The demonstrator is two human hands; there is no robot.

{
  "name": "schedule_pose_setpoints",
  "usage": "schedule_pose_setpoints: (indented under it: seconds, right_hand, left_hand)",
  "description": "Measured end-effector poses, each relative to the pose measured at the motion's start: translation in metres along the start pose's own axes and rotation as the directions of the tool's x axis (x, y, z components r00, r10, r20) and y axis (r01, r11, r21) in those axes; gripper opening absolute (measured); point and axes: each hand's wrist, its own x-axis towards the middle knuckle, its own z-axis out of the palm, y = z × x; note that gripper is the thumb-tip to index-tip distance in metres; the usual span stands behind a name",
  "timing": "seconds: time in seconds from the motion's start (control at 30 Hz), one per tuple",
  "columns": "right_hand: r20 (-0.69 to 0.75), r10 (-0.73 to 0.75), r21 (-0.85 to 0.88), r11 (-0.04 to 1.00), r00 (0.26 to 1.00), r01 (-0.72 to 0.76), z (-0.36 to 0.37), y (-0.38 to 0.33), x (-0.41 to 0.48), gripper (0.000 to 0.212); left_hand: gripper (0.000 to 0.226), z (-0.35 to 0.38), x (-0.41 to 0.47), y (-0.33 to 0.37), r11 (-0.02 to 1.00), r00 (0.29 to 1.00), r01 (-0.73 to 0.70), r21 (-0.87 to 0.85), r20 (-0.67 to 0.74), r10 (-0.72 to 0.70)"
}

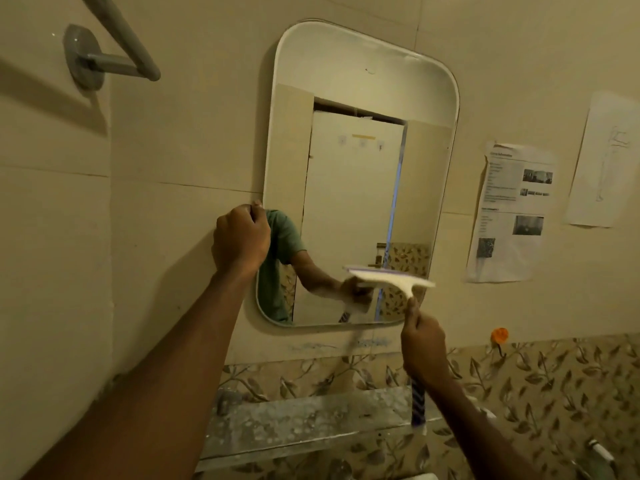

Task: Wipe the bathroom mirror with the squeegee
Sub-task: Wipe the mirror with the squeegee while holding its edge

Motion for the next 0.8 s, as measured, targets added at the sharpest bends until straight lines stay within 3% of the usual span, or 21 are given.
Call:
schedule_pose_setpoints:
  seconds: [0.13, 0.4, 0.67, 0.8]
  right_hand:
    - [0.052, 0.020, -0.088, 0.996, 0.998, -0.016, -0.003, 0.011, -0.011, 0.056]
    - [0.014, -0.080, 0.044, 0.996, 0.997, 0.080, -0.043, -0.034, 0.054, 0.060]
    - [0.127, 0.025, -0.072, 0.997, 0.992, -0.016, -0.008, 0.040, -0.037, 0.055]
    - [0.056, 0.007, 0.049, 0.999, 0.998, -0.010, -0.041, 0.007, 0.009, 0.053]
  left_hand:
    - [0.042, -0.004, -0.003, 0.006, 1.000, 1.000, 0.018, -0.005, 0.012, -0.018]
    - [0.042, -0.004, -0.005, 0.005, 1.000, 1.000, 0.004, 0.003, 0.006, -0.004]
    - [0.043, -0.006, -0.006, 0.007, 1.000, 1.000, 0.004, -0.001, 0.017, -0.004]
    - [0.043, -0.004, -0.005, 0.004, 1.000, 1.000, -0.012, -0.001, 0.010, 0.012]
